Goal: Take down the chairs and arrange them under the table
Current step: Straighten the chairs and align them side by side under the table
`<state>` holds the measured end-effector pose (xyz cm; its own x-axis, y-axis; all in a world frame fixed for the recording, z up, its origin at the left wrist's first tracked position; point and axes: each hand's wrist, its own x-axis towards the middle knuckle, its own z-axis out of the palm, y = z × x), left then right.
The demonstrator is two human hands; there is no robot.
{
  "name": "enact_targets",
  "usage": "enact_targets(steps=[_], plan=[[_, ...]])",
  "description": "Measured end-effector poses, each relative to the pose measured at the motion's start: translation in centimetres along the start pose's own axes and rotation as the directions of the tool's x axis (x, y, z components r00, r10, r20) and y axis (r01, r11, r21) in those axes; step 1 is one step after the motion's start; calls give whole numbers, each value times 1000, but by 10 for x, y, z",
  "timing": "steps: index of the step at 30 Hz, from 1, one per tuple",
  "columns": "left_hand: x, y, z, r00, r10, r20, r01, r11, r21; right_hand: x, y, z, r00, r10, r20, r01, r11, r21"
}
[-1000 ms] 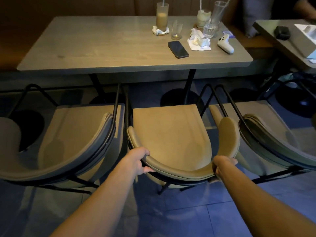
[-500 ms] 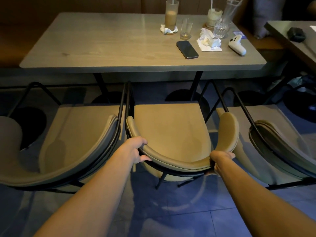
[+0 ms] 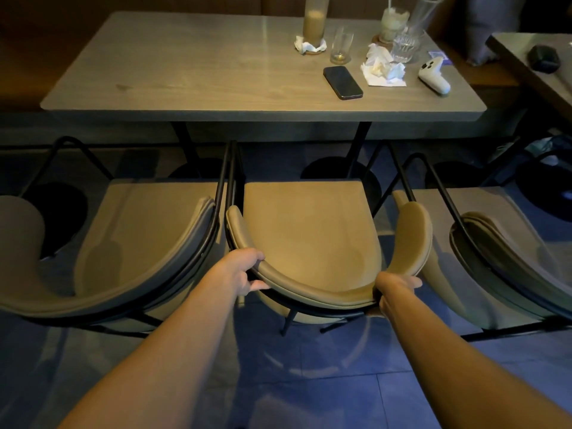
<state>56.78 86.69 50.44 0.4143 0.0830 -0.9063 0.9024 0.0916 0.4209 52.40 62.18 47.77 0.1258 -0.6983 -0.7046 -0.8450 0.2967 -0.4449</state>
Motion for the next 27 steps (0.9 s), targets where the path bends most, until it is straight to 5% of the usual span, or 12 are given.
enact_targets(steps=[11, 15, 18, 21, 24, 27], plan=[[-4, -9, -5, 995, -39, 94, 42, 999, -26, 1, 9, -10, 999, -27, -34, 26, 999, -23], [-9, -13, -18, 996, 74, 49, -80, 986, 145, -18, 14, -8, 899, -387, -204, 266, 855, -446], [1, -1, -50, 930, 326, -172, -295, 938, 183, -44, 18, 10, 798, -601, 38, 438, 536, -722], [9, 20, -88, 759, 556, -339, -445, 823, 353, -82, 12, 52, 743, -596, 305, 586, 359, -727], [12, 31, -116, 677, 648, -348, -444, 737, 510, -114, 12, 101, 644, -506, 574, 765, 408, -499], [26, 26, -133, 770, 606, -199, -394, 698, 598, -137, 18, 131, 577, -422, 699, 797, 477, -370]])
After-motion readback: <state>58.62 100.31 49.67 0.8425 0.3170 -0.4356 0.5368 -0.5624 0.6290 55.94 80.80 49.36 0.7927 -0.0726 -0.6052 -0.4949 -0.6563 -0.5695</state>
